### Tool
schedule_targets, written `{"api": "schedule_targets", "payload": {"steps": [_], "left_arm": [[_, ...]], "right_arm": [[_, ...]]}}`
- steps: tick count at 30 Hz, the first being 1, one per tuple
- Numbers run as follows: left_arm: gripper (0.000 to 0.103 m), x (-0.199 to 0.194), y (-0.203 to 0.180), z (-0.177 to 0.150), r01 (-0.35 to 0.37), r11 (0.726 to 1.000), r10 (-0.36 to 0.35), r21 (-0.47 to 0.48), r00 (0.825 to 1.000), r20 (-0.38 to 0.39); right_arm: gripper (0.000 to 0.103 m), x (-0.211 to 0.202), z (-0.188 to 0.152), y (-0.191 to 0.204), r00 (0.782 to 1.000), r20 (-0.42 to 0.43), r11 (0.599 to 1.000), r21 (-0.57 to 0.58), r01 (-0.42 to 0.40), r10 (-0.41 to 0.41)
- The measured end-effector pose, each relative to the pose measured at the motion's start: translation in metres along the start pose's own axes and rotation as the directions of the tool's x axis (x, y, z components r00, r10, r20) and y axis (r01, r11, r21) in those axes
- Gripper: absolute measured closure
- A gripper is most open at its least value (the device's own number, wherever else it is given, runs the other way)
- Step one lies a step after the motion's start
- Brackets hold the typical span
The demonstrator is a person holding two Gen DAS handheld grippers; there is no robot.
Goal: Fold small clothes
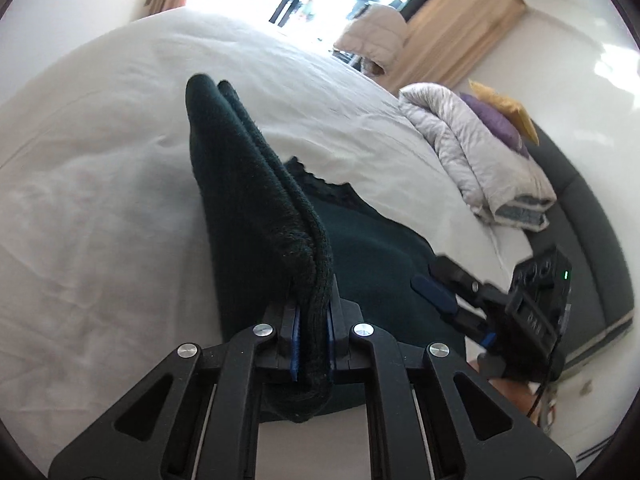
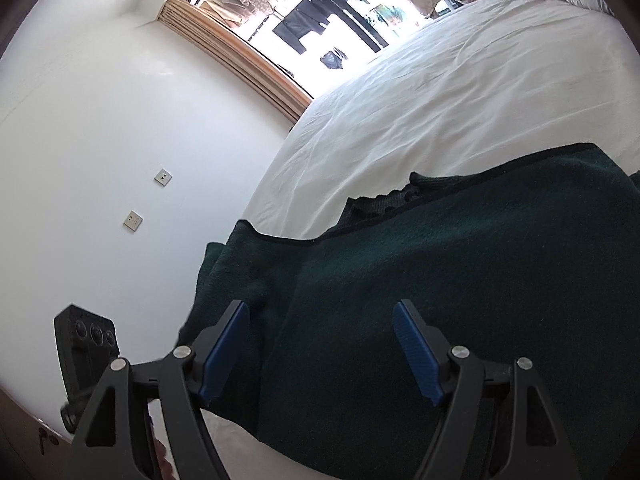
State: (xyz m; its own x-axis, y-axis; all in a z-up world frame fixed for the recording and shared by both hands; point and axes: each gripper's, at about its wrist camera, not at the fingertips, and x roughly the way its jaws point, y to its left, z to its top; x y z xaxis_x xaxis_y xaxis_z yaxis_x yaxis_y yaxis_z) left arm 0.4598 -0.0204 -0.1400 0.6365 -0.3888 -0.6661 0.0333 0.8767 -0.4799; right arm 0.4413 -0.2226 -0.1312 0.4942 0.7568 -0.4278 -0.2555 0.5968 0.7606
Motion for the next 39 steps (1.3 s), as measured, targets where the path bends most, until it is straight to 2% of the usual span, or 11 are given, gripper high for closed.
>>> {"api": "schedule_targets", "payload": {"steps": [2,6,10,12,16,24,25,28,29,34,39], "left_arm": [[0.095,0.023,-0.030,-0.012,-0.016,0.997,0.017,0.074,1.000,-0.024],[0.095,0.062,-0.051,-0.045,-0.060,0.990,0.070,0.127,0.995,-0.078],[0.095,0.063,-0.061,-0.056,-0.102,0.976,0.114,0.192,0.992,-0.048],[0.095,0.058,-0.064,-0.056,-0.111,0.972,0.121,0.209,0.992,-0.036],[0.095,0.051,-0.070,-0.063,-0.120,0.965,0.125,0.231,0.992,-0.008],[0.095,0.038,-0.092,-0.075,-0.136,0.954,0.136,0.267,0.991,0.017],[0.095,0.026,-0.078,-0.074,-0.135,0.954,0.135,0.268,0.991,0.017],[0.095,0.020,-0.076,-0.078,-0.134,0.954,0.134,0.269,0.991,0.017],[0.095,0.020,-0.077,-0.078,-0.133,0.954,0.133,0.269,0.991,0.016],[0.095,0.026,-0.085,-0.078,-0.119,0.951,0.118,0.285,0.993,0.019],[0.095,0.030,-0.117,-0.080,-0.093,0.938,0.091,0.334,0.996,0.021]], "right_arm": [[0.016,0.005,0.012,-0.010,0.998,-0.043,0.998,0.041,-0.052,0.053],[0.015,0.021,0.024,-0.021,0.987,-0.120,0.992,0.078,-0.101,0.110],[0.013,0.044,0.023,-0.029,0.979,-0.193,0.995,0.086,-0.043,0.059],[0.015,0.055,0.021,-0.030,0.972,-0.217,0.991,0.116,-0.067,0.091],[0.025,0.068,0.019,-0.014,0.955,-0.249,0.984,0.106,-0.140,0.163],[0.050,0.099,0.027,-0.004,0.946,-0.306,0.989,0.128,-0.071,0.108],[0.057,0.101,0.027,-0.001,0.945,-0.314,0.992,0.107,-0.060,0.091],[0.082,0.099,0.027,0.002,0.951,-0.307,0.998,0.054,-0.028,0.043],[0.086,0.096,0.028,0.002,0.955,-0.294,0.999,0.046,-0.028,0.040],[0.089,0.074,0.036,0.007,0.970,-0.245,1.000,-0.023,-0.005,-0.001],[0.089,0.041,0.051,-0.004,0.980,-0.194,0.998,-0.061,0.033,-0.044]]}}
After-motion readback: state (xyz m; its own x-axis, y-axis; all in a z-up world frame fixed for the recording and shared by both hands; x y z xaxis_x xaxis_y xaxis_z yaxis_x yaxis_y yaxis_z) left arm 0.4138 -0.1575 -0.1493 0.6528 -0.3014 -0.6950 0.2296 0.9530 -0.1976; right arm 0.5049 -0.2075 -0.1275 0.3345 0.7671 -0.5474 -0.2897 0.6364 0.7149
